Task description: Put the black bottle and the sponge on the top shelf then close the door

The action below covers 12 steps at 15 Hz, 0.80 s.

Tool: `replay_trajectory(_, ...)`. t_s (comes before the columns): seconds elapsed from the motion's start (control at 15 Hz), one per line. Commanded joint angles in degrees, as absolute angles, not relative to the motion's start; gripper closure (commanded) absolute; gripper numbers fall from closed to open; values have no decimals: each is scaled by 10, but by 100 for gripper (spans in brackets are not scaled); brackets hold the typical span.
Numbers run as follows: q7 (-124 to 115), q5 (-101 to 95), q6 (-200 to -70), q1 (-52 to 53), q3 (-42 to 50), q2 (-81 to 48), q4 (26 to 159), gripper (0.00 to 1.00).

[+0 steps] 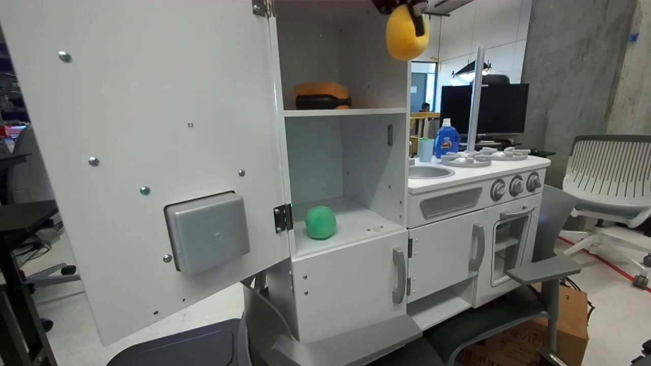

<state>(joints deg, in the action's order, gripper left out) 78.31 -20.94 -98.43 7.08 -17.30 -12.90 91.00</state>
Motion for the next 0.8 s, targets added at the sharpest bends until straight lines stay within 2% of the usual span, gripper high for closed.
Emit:
replay_trajectory(0.0,682,-253,-1107,126,-168,-88,1054,95)
replay_trajectory(0.33,441,-373,-1254,181,-162,-114,1141,95)
replay_trajectory(0.73,215,-480,-1323,176,-147,-118,1149,95)
